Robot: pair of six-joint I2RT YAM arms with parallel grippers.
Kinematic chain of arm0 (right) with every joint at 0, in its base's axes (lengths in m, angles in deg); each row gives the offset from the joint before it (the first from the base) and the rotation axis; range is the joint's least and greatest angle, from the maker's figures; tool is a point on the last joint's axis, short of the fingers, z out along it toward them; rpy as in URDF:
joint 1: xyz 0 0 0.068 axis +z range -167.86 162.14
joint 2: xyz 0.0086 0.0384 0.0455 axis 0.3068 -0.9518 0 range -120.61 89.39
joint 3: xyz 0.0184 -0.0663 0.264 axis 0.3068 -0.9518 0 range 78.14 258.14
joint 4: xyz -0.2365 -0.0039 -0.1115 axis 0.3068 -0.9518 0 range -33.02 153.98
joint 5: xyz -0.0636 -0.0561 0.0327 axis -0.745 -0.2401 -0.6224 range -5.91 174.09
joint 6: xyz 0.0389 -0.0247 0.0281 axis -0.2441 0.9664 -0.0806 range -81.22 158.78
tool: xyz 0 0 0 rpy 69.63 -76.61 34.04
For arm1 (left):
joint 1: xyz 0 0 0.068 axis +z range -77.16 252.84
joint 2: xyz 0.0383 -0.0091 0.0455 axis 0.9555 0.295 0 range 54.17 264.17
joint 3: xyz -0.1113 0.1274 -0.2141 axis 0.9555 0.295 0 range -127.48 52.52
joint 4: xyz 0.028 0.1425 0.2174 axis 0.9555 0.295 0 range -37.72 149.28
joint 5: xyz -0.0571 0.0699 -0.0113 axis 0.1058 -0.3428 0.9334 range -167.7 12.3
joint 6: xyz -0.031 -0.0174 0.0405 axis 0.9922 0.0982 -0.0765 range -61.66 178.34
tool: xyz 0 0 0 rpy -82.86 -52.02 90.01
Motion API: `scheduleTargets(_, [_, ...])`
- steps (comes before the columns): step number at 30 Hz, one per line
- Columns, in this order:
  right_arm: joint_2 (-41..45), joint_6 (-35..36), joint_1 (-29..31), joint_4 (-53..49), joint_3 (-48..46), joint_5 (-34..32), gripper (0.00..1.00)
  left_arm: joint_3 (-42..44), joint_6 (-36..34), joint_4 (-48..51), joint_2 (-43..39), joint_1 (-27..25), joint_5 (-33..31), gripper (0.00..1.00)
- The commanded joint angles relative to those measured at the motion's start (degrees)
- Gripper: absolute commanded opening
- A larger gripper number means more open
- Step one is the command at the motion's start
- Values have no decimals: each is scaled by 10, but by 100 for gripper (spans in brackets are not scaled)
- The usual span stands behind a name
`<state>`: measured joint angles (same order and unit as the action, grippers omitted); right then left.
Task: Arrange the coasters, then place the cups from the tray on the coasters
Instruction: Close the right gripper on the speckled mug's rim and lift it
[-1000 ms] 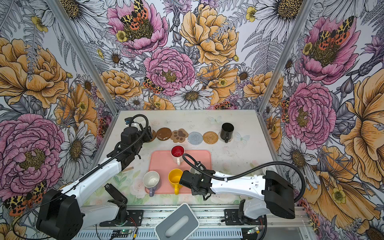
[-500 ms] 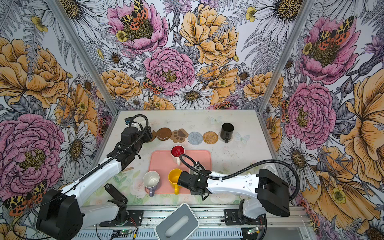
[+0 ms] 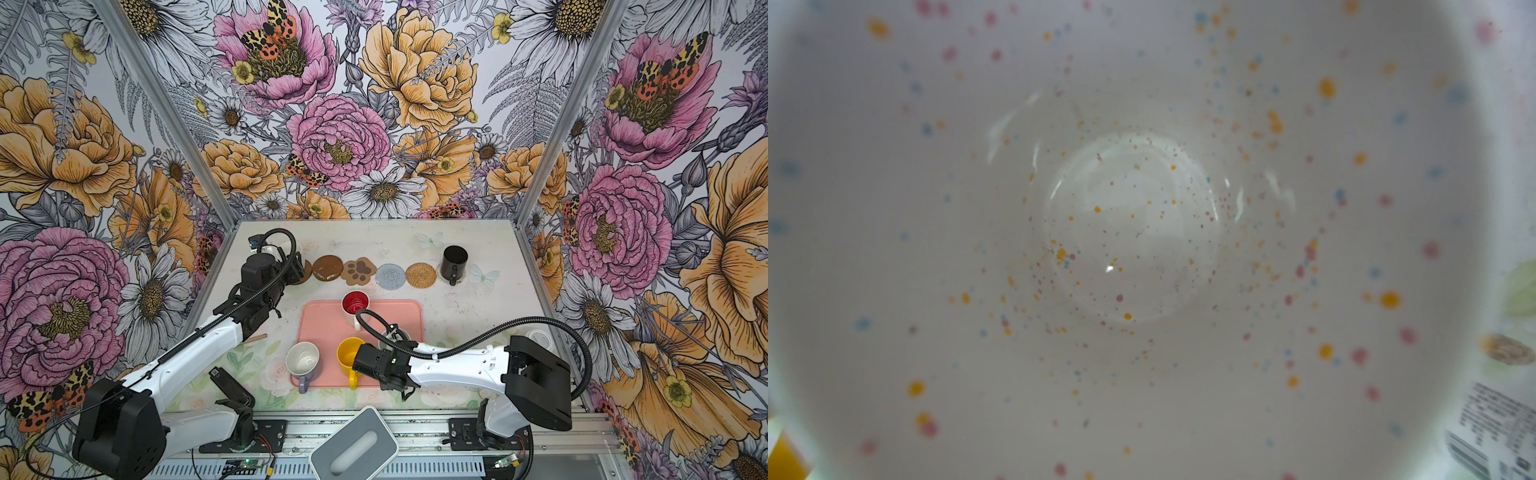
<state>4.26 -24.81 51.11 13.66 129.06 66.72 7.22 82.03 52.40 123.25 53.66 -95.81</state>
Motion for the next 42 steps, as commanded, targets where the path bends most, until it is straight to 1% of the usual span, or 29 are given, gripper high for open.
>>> scheduleTargets(1, [-12,-7,0,-6,7,-5,24,8,3,-9,-6,7,11,71])
scheduleTargets(15, [-10,-5,0,-6,16,-22,36,8,3,-10,-5,10,13,71])
scheduleTargets(31, [-6,10,-16,-6,26,-40,36,8,5,-8,-1,9,18,71])
scheduleTargets(36, [-6,11,-24,-6,27,-42,31,8,5,-9,-2,11,18,71])
scheduleTargets(38, [-5,11,-25,-6,27,-42,27,8,6,-8,-1,12,18,71])
scheduleTargets(42, [-7,12,-28,-6,26,-42,15,8,6,-7,-1,12,18,71])
